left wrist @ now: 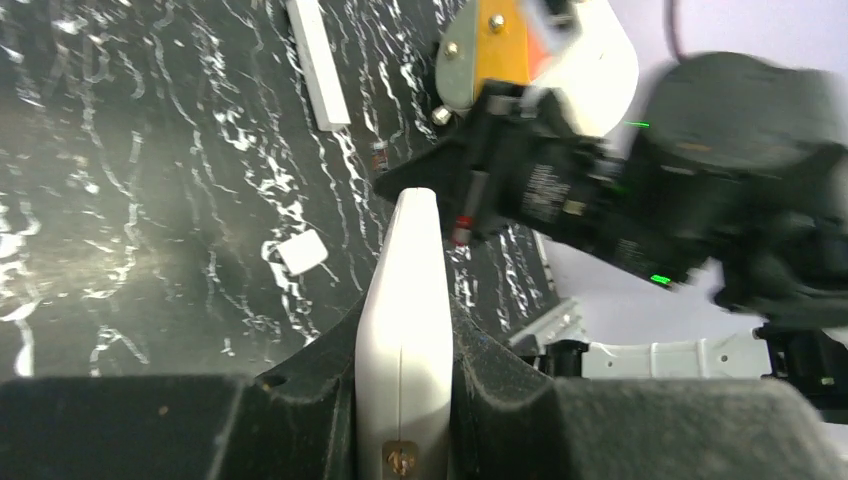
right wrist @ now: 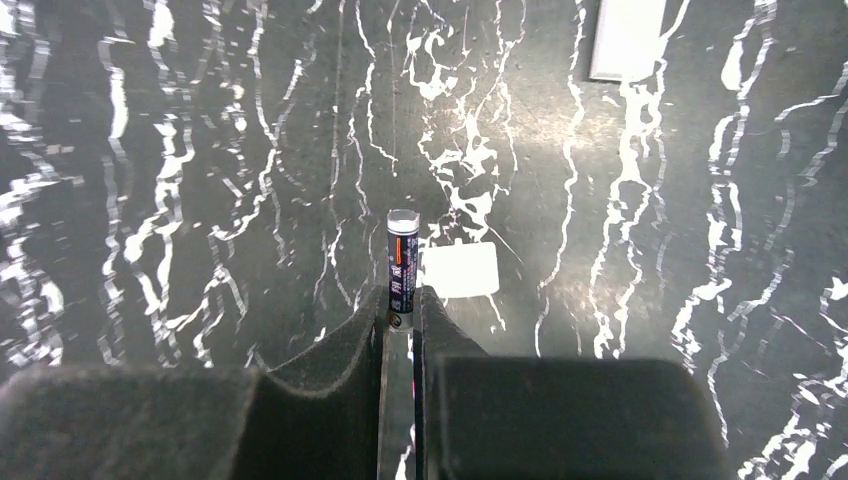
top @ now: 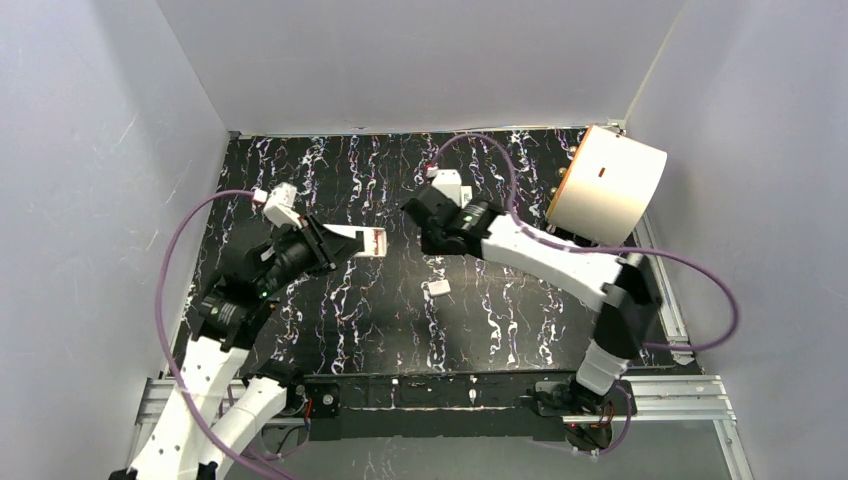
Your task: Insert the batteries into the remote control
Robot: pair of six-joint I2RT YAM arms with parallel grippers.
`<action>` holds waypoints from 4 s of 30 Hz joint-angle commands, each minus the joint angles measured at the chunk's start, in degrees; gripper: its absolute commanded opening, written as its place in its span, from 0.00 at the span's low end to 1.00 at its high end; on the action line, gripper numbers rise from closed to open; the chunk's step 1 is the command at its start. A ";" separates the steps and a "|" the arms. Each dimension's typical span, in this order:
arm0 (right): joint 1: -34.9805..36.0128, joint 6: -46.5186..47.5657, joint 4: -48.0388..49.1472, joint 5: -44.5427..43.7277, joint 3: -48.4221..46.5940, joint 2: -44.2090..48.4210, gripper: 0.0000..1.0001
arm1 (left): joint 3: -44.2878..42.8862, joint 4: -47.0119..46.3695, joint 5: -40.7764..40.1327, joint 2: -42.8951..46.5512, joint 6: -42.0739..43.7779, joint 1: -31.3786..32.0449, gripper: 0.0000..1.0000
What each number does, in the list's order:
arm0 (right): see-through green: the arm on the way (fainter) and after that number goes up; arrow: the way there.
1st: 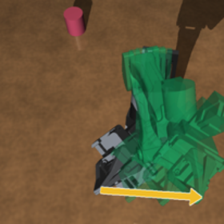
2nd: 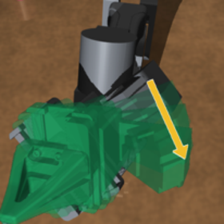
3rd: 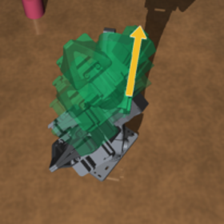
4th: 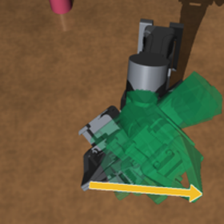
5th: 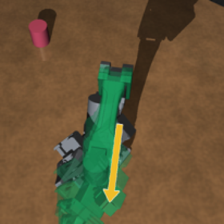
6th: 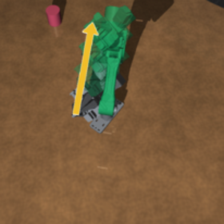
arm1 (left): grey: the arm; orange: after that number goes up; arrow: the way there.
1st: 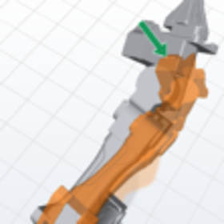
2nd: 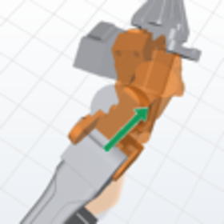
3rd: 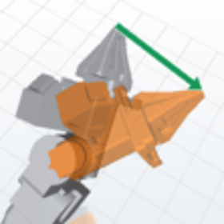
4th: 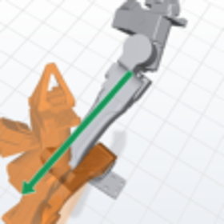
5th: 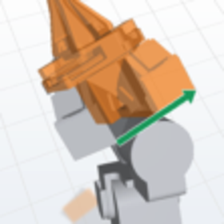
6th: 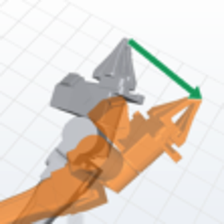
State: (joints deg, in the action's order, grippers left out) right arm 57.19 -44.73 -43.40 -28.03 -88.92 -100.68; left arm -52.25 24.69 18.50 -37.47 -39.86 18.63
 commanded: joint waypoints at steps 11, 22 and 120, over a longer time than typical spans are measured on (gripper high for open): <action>-6.17 0.13 2.06 17.34 2.03 20.48 0.11 | 7.69 -31.08 11.86 -17.31 -23.18 0.12 0.00; -8.40 -1.45 2.16 31.34 -3.09 15.80 0.12 | 13.18 -39.08 13.51 -19.26 -30.15 0.25 0.00; -11.27 -27.51 59.92 25.82 31.23 31.98 0.75 | 6.67 -45.32 15.99 -20.55 -62.31 0.26 0.00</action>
State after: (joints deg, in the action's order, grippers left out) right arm 46.13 -72.14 13.08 -1.56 -58.22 -69.30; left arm -42.50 -20.29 33.21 -59.68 -103.68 18.65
